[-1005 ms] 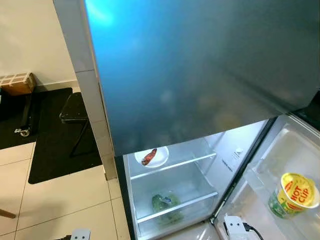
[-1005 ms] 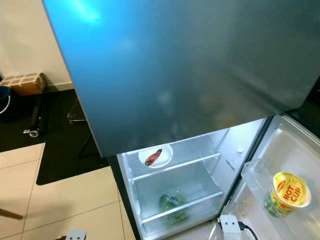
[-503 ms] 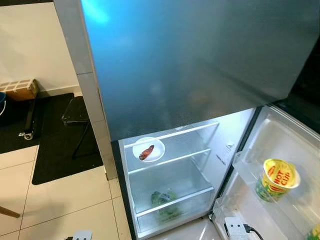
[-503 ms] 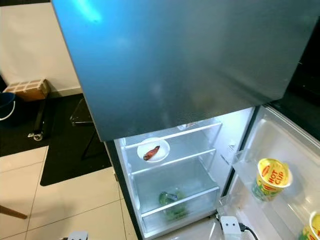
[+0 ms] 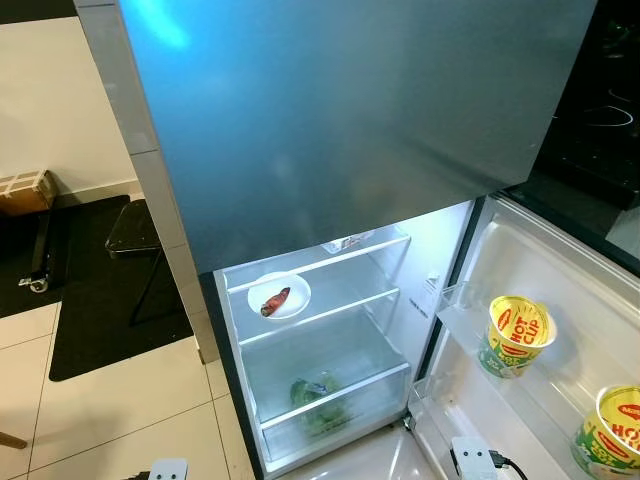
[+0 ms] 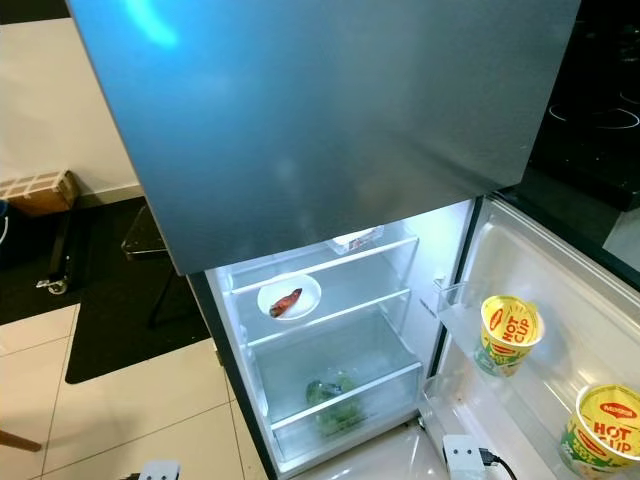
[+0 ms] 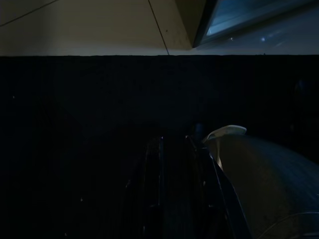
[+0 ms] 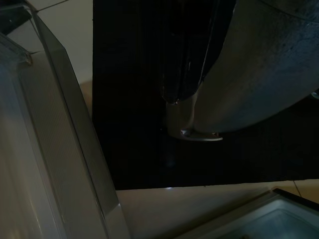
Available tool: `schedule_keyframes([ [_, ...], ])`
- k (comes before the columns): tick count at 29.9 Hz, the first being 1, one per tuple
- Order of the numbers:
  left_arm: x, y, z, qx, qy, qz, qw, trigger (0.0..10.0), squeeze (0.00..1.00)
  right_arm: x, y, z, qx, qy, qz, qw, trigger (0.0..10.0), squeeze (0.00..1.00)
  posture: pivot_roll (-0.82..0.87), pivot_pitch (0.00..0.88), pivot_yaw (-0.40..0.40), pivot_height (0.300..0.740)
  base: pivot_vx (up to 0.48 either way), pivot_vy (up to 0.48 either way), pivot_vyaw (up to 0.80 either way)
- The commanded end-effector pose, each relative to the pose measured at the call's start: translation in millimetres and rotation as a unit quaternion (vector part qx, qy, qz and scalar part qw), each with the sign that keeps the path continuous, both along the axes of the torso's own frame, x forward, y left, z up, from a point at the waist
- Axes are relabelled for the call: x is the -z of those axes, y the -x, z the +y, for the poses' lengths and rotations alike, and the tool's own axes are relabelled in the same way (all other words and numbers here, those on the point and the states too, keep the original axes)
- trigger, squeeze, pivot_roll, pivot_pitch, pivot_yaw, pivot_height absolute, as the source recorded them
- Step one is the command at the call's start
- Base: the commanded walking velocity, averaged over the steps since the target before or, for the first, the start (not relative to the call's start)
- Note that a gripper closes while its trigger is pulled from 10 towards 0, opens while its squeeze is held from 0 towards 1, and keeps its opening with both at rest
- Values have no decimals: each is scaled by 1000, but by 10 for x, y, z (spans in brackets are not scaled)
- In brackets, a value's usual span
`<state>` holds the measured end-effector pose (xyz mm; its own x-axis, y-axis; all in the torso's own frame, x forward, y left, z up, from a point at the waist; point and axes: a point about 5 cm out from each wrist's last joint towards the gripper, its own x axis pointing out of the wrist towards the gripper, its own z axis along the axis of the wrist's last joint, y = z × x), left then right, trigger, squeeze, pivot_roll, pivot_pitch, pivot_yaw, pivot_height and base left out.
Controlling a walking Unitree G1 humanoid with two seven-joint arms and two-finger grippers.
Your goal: Restocking fridge
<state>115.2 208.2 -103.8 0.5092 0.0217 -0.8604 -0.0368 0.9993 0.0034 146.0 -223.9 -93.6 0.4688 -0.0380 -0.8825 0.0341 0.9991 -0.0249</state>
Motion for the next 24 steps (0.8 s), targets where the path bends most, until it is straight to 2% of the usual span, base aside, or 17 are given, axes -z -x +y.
schedule_keyframes([
  [1, 5, 3, -17, 4, 0, 3, 1000, 10000, 0, 2, -7, 13, 1, 0, 2, 1000, 10000, 0, -28, 0, -28, 740, -386, 0, 0],
  [24, 19, 36, -55, 5, 4, 6, 1000, 10000, 0, 12, 25, 7, -6, 2, 9, 1000, 10000, 0, -33, 0, -33, 740, -438, 0, 0],
])
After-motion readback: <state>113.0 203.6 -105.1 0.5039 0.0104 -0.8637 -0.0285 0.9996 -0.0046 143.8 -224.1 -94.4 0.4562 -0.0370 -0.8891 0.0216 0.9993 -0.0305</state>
